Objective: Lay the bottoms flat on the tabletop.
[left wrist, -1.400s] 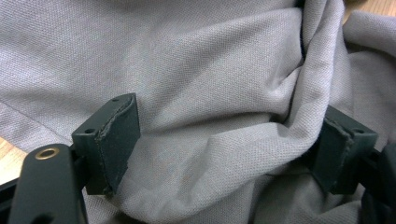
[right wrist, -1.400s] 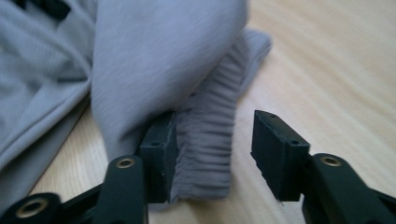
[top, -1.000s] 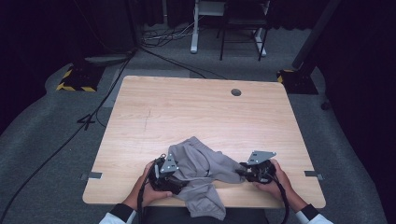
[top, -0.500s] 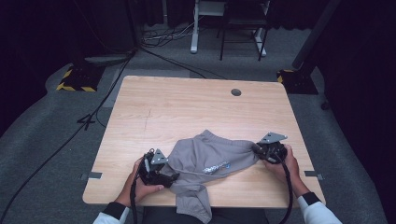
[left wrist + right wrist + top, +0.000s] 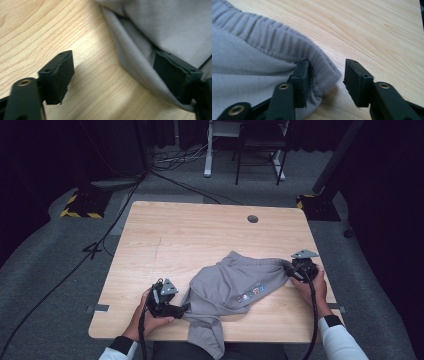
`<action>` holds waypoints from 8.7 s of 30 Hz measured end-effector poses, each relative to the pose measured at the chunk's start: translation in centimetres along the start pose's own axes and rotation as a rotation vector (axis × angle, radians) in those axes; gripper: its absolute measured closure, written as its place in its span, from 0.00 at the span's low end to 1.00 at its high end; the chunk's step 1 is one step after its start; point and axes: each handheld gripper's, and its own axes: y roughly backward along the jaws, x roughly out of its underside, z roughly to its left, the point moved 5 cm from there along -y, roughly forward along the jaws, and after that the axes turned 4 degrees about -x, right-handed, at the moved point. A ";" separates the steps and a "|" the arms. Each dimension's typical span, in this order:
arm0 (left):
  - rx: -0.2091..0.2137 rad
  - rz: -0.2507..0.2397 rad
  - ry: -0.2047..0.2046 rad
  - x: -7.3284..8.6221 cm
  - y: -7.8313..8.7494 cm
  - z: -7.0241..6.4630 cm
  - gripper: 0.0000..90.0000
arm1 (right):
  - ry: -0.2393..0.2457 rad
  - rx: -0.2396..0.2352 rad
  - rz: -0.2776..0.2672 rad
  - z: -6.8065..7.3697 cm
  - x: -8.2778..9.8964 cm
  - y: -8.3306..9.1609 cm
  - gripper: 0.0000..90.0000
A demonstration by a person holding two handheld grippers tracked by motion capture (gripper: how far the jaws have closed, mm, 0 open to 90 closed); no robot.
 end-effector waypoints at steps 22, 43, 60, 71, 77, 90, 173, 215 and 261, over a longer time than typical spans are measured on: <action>0.030 0.004 -0.092 -0.6 -1.0 -4.3 0.26 | 0.396 -0.523 -0.032 15.9 1.3 4.3 0.71; -0.078 0.035 -0.072 -0.2 0.7 0.2 0.88 | 0.278 -0.286 -0.052 9.0 0.3 4.5 0.99; -0.160 -0.007 0.005 -0.2 2.7 4.4 0.95 | 0.058 -0.103 -0.048 2.4 0.8 3.9 0.99; -0.140 -0.042 -0.012 -0.6 2.8 3.3 0.63 | 0.079 -0.264 -0.122 5.0 0.6 5.8 0.68; -0.140 -0.111 -0.004 -3.3 2.7 3.1 0.43 | 0.356 -0.513 -0.110 14.1 1.4 8.4 0.62; -0.026 -0.070 0.033 -15.0 -8.8 4.2 0.36 | 0.424 -0.597 -0.033 18.3 2.5 5.8 0.62; -0.293 0.066 0.032 -7.4 -5.8 9.6 0.50 | 0.292 -0.391 0.126 9.9 1.4 3.8 0.70; -0.036 0.035 -0.142 -12.4 -10.8 -1.7 0.40 | 0.360 -0.491 0.105 12.8 -0.7 2.4 0.79; -0.246 -0.081 0.012 -4.5 2.8 5.8 0.31 | 0.219 -0.387 0.163 5.2 4.6 6.0 0.71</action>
